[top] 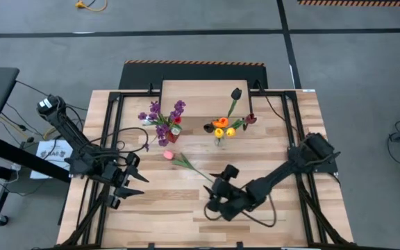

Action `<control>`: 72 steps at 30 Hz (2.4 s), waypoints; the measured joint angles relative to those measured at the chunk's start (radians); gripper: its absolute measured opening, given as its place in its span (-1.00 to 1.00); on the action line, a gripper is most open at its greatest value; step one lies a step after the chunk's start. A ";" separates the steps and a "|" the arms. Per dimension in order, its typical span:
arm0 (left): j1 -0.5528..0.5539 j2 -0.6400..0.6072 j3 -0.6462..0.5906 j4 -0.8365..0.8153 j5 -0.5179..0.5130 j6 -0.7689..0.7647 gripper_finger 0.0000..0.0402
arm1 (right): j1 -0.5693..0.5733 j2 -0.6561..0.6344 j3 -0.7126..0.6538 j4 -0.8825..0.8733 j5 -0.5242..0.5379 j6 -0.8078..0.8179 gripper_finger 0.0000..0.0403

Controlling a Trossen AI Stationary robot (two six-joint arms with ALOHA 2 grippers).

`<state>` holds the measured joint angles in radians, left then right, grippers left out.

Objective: Pick and place flowers into a vace then onto a shelf
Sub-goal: Put the pink flower into the white flower vase

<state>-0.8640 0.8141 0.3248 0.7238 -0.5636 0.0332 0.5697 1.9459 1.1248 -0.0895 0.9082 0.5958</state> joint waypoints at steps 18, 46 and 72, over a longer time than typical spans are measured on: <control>0.000 0.038 0.000 0.008 0.002 -0.013 -0.17 | -0.174 0.221 0.000 0.431 -0.163 -0.202 0.22; 0.000 0.039 0.000 -0.001 0.005 -0.038 -0.17 | -0.333 0.279 0.013 0.357 -0.377 -0.080 -0.38; 0.000 0.039 0.000 -0.018 0.008 -0.057 -0.17 | -0.166 0.125 0.066 0.288 -0.854 -0.499 -0.99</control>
<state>-0.8642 0.8536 0.3244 0.7055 -0.5560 -0.0235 0.4037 2.0705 1.1908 0.1986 0.0545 0.0964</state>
